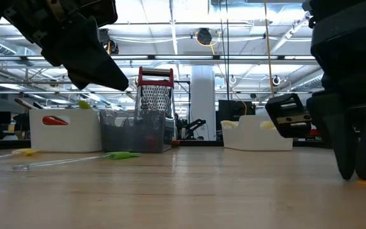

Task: Pick & Place Kitchen Items
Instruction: Put the orange spatula into the black bin

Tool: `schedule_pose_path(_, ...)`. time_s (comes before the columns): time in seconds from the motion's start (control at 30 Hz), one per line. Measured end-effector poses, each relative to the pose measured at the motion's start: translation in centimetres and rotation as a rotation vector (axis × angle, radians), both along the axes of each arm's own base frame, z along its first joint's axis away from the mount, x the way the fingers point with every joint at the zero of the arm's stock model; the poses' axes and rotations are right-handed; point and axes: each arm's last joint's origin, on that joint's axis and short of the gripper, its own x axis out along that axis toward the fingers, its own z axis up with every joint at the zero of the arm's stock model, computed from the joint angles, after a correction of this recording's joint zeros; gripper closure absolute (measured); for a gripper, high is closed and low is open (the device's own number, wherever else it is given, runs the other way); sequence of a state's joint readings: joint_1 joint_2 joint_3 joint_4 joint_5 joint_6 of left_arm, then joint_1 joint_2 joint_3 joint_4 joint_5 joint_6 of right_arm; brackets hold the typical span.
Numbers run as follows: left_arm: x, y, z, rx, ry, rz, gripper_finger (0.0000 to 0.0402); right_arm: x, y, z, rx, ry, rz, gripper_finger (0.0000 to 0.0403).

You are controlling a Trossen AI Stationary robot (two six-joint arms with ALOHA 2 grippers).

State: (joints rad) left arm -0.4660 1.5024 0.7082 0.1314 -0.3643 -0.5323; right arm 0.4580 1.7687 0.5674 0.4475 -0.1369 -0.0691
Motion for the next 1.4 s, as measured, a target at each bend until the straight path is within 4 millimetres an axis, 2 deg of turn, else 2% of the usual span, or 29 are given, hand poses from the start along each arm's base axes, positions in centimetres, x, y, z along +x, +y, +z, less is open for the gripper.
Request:
schedule_pose_path(0.23, 0.0, 0.0, 0.0, -0.004, 0.002, -0.006, 0.0355, -0.3, 0.3, 2.6, 0.082, -0.043, -0.026, 0.0290)
schedule_pose_path(0.4, 0.0, 0.0, 0.0, -0.005, 0.001, -0.006, 0.0355, -1.4, 0.7, 4.7, 0.050, -0.080, -0.004, 0.0238)
schedule_pose_path(0.5, 0.0, 0.0, 0.0, -0.006, -0.002, -0.006, 0.0355, -2.6, 1.0, 5.0, -0.013, -0.036, 0.026, 0.0215)
schedule_pose_path(0.63, 0.0, 0.0, 0.0, -0.009, -0.004, -0.004, 0.0355, -3.4, 1.6, 4.6, -0.013, 0.033, 0.025, 0.0203)
schedule_pose_path(0.87, 0.1, 0.1, 0.1, -0.007, -0.008, 0.007, 0.0355, -3.1, 1.5, 3.2, -0.112, 0.046, -0.023, 0.0202)
schedule_pose_path(1.0, 0.2, 0.2, 0.1, -0.021, -0.010, 0.020, 0.0355, -3.2, 1.1, 2.2, -0.204, 0.068, 0.073, 0.0214)
schedule_pose_path(1.17, 0.2, 0.2, 0.1, -0.020, -0.010, 0.021, 0.0355, -3.9, 0.5, 0.9, -0.319, 0.160, 0.161, 0.0265)
schedule_pose_path(1.4, 0.2, 0.2, 0.1, -0.021, -0.012, 0.020, 0.0355, -3.9, 0.1, 0.5, -0.301, 0.212, 0.139, 0.0333)
